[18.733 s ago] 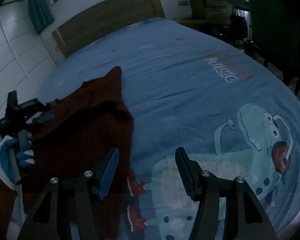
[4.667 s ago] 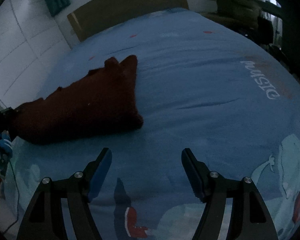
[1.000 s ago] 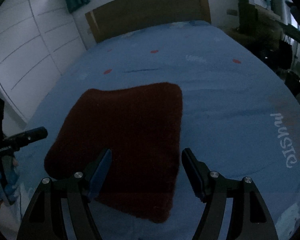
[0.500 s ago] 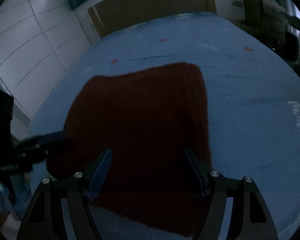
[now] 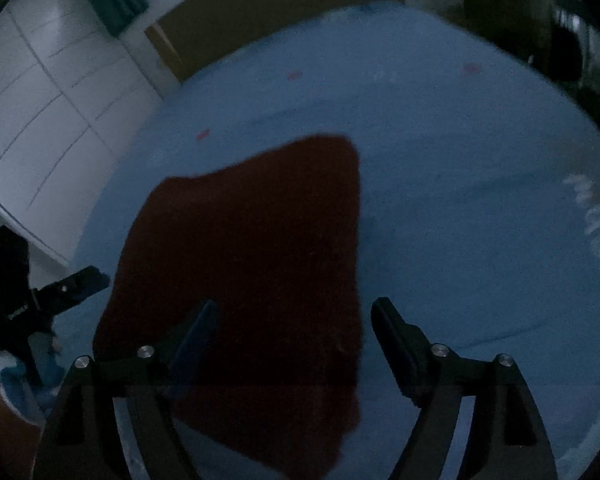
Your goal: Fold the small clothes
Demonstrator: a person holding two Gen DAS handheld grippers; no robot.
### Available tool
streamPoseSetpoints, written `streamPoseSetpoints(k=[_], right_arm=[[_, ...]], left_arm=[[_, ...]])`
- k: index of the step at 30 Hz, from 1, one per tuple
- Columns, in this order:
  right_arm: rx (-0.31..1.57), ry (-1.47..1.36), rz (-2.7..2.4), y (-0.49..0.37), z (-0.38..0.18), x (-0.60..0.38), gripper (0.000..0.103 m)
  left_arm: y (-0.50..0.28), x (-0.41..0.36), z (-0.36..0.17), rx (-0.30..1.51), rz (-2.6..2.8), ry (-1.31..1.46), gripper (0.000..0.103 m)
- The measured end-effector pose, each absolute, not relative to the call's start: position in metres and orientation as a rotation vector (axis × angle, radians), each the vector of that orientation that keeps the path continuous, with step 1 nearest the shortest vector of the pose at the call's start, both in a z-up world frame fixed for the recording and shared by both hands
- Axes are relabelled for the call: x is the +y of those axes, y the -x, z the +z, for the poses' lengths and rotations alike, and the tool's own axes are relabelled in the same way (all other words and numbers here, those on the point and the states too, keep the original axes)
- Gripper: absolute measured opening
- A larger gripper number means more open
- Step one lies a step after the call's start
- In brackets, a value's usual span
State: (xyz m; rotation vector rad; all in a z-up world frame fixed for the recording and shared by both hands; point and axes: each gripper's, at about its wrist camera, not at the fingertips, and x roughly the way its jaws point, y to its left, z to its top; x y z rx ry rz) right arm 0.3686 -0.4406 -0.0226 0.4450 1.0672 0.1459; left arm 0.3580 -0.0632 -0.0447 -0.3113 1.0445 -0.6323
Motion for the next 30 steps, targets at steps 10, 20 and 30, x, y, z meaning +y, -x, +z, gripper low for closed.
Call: streamPoseSetpoints(k=[10, 20, 30], right_arm=[[1.155, -0.742, 0.293, -0.385, -0.074, -0.461, 0.097], [1.102, -0.837, 0.401, -0.387, -0.084, -0.456, 0.080], [1.011, -0.876, 0.436, -0.391, -0.073, -0.442, 0.054]], left_arm=[[-0.388, -0.048, -0.079, 1.141, -0.723, 0.517, 0.089], [-0.421, -0.031, -0.082, 1.149, -0.818, 0.655, 0.079], [-0.424, -0.007, -0.058, 1.085, -0.861, 0.705, 0.052]])
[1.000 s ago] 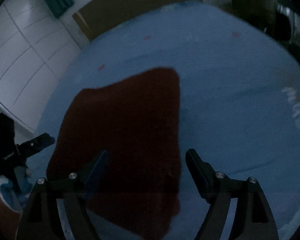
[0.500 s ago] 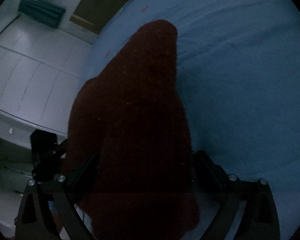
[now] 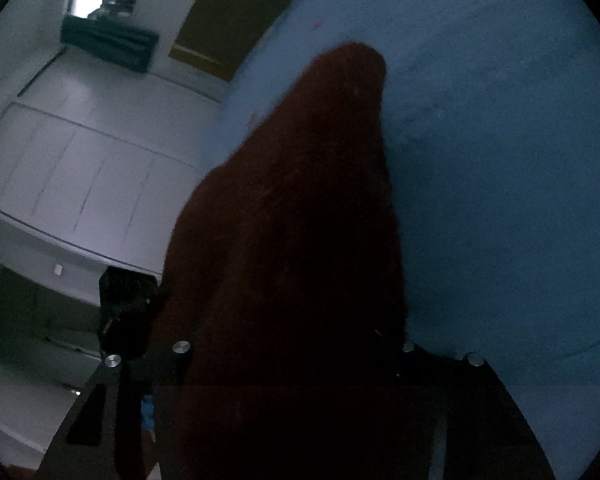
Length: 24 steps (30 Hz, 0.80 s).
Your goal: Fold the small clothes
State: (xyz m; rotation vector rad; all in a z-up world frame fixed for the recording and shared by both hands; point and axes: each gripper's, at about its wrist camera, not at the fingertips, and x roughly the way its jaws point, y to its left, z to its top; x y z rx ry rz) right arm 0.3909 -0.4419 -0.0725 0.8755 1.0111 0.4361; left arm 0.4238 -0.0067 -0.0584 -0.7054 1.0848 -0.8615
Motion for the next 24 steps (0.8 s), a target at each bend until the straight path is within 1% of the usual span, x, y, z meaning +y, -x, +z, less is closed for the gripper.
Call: streamPoseSetpoints(k=[6, 12, 16, 20, 22, 24], right_arm=[[0.962, -0.831, 0.519, -0.386, -0.033, -0.408, 0.052], [0.948, -0.813, 0.588, -0.393, -0.016, -0.364, 0.052], [0.976, -0.789, 0.612, -0.388, -0.024, -0.340, 0.052], [1.070, -0.717, 0.569, -0.381, -0.044, -0.318, 0.052], [1.125, -0.664, 0.520, -0.377, -0.059, -0.312, 0.053], [1.135, -0.660, 0.487, -0.369, -0.066, -0.314, 0.062]], left_arm=[[-0.414, 0.013, -0.018, 1.024, -0.848, 0.678, 0.052], [-0.389, 0.044, 0.003, 0.991, -0.801, 0.665, 0.052], [-0.368, 0.061, -0.005, 1.007, -0.772, 0.662, 0.052], [-0.355, 0.063, -0.033, 1.083, -0.693, 0.601, 0.053], [-0.348, 0.063, -0.047, 1.122, -0.640, 0.541, 0.060], [-0.337, 0.066, -0.048, 1.104, -0.623, 0.530, 0.064]])
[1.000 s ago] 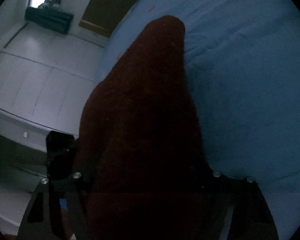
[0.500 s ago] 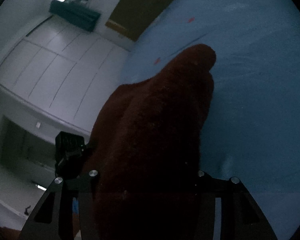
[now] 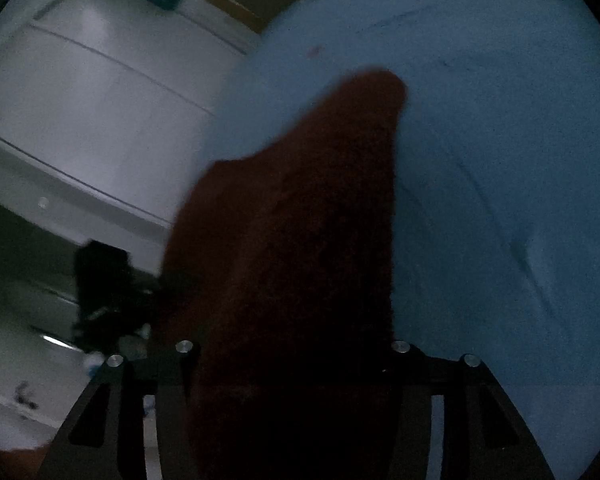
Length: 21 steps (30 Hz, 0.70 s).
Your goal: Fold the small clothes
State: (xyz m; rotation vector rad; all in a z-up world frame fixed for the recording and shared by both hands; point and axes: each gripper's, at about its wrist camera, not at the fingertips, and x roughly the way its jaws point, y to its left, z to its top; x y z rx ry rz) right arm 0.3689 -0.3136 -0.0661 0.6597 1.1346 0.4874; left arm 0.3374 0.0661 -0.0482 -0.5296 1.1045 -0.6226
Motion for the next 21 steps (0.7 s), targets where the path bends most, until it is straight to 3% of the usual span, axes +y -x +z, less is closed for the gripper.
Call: streamPoseSetpoints(k=[9, 21], right_arm=[[1.148, -0.612, 0.312, -0.333, -0.068, -0.343, 0.072], [1.079, -0.290, 0.032, -0.282, -0.009, -0.298, 0.072]], left_arm=[[-0.289, 0.061, -0.035, 1.059, -0.492, 0.344, 0.067], [-0.181, 0.050, 0.004, 0.915, -0.257, 0.249, 0.065]])
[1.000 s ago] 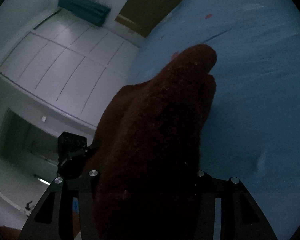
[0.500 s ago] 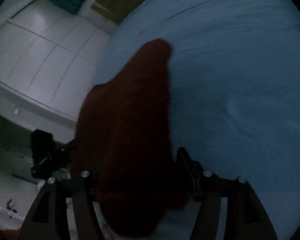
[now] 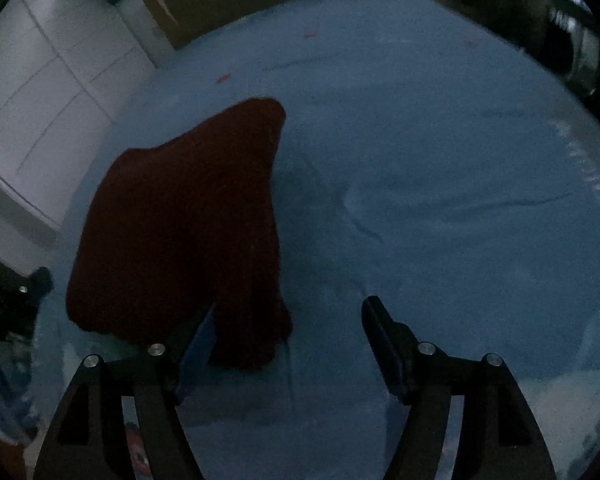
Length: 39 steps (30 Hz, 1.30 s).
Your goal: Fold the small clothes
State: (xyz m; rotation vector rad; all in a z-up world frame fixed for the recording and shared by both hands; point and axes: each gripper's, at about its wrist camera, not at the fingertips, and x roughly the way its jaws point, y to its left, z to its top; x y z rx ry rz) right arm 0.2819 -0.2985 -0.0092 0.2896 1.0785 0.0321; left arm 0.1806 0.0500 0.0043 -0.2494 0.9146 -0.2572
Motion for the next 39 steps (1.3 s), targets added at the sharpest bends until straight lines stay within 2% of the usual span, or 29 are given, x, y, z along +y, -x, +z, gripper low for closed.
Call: streamPoseSetpoints(k=[8, 9, 10, 14, 15, 17, 19, 39], right_arm=[[0.924, -0.168, -0.042, -0.193, 0.041, -0.283, 0.074], [0.906, -0.155, -0.050, -0.185, 0.046, -0.279, 0.074], [0.890, -0.146, -0.056, -0.178, 0.050, -0.276, 0.076], [0.827, -0.121, -0.081, -0.148, 0.069, -0.262, 0.082], [0.816, -0.117, -0.085, -0.134, 0.077, -0.260, 0.084], [0.797, -0.105, -0.093, -0.119, 0.082, -0.257, 0.090], [0.775, -0.096, -0.098, -0.104, 0.090, -0.252, 0.102], [0.633, -0.085, -0.101, -0.016, 0.122, -0.237, 0.102]], left_arm=[[-0.081, 0.050, 0.015, 0.826, -0.119, 0.183, 0.066], [-0.072, 0.044, 0.015, 0.820, -0.107, 0.172, 0.068], [-0.070, 0.043, 0.012, 0.818, -0.097, 0.165, 0.075], [-0.038, 0.029, 0.006, 0.797, -0.049, 0.117, 0.084], [-0.025, 0.028, 0.004, 0.792, -0.034, 0.107, 0.090], [-0.017, 0.024, 0.003, 0.778, -0.018, 0.098, 0.097], [-0.005, 0.022, 0.001, 0.762, -0.012, 0.087, 0.101], [0.057, 0.011, 0.017, 0.641, -0.007, 0.052, 0.101]])
